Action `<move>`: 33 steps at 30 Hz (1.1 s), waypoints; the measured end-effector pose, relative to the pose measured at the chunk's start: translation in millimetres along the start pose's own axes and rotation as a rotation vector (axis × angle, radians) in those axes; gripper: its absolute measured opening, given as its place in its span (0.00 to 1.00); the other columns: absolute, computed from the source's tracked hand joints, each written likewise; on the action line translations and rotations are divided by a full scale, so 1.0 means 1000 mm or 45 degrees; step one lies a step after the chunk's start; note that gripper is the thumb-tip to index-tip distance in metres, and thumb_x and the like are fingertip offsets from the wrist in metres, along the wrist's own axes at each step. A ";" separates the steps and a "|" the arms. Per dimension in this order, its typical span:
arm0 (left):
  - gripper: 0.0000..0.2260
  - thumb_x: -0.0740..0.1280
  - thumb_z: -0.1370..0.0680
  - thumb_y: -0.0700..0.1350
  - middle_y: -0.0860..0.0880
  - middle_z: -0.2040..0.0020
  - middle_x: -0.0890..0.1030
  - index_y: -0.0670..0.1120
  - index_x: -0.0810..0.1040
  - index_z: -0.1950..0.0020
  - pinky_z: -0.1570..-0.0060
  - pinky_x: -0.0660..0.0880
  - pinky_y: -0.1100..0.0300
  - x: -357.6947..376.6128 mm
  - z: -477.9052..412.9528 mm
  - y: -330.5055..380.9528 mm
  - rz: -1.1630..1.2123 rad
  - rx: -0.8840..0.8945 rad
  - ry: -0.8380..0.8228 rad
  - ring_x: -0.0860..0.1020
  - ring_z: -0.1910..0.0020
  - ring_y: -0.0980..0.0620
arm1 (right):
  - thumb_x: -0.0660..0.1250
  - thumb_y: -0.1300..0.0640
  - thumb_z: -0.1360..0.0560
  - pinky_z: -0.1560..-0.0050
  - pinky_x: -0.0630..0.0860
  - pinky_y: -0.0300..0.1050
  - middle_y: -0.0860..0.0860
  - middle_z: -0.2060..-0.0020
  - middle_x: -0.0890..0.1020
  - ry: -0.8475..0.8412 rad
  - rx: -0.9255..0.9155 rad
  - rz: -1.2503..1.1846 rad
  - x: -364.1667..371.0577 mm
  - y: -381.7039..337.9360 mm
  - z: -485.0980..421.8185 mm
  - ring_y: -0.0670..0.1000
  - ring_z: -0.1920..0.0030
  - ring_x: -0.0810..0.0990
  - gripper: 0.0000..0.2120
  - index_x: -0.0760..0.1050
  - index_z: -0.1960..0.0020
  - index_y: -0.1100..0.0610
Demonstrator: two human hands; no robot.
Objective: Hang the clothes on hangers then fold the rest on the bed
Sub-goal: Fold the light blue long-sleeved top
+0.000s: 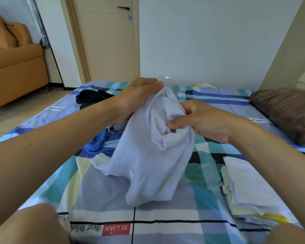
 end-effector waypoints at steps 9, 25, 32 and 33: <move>0.19 0.74 0.27 0.59 0.47 0.66 0.78 0.43 0.83 0.56 0.63 0.68 0.61 0.030 0.028 -0.054 -0.743 -0.338 -0.365 0.73 0.66 0.55 | 0.68 0.67 0.26 0.66 0.63 0.40 0.52 0.68 0.69 0.412 -0.183 0.285 0.015 0.031 -0.016 0.46 0.66 0.66 0.11 0.69 0.63 0.60; 0.12 0.62 0.20 0.36 0.40 0.48 0.86 0.38 0.85 0.46 0.49 0.80 0.57 0.061 0.058 -0.130 0.550 -0.738 0.230 0.84 0.50 0.45 | 0.64 0.65 0.26 0.70 0.70 0.46 0.52 0.65 0.77 0.601 0.253 0.489 0.029 0.138 -0.029 0.51 0.68 0.73 0.08 0.69 0.55 0.53; 0.16 0.63 0.22 0.42 0.41 0.43 0.85 0.38 0.81 0.39 0.46 0.77 0.53 0.059 0.064 -0.140 0.944 -0.848 0.195 0.84 0.45 0.45 | 0.68 0.66 0.29 0.64 0.63 0.45 0.52 0.70 0.70 0.590 0.313 0.060 0.028 0.150 -0.038 0.50 0.67 0.68 0.08 0.72 0.63 0.58; 0.16 0.63 0.22 0.43 0.41 0.43 0.85 0.38 0.81 0.39 0.47 0.78 0.53 0.059 0.063 -0.140 0.944 -0.860 0.213 0.84 0.45 0.46 | 0.70 0.65 0.29 0.63 0.64 0.46 0.52 0.69 0.71 0.567 0.320 0.034 0.027 0.151 -0.038 0.50 0.66 0.69 0.08 0.72 0.62 0.59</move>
Point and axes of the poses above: each hand's wrist, its own z-axis away from the middle knuckle, its own x-axis out of the palm, y = z × x, the point moved 2 cm from there along -z, towards the middle knuckle
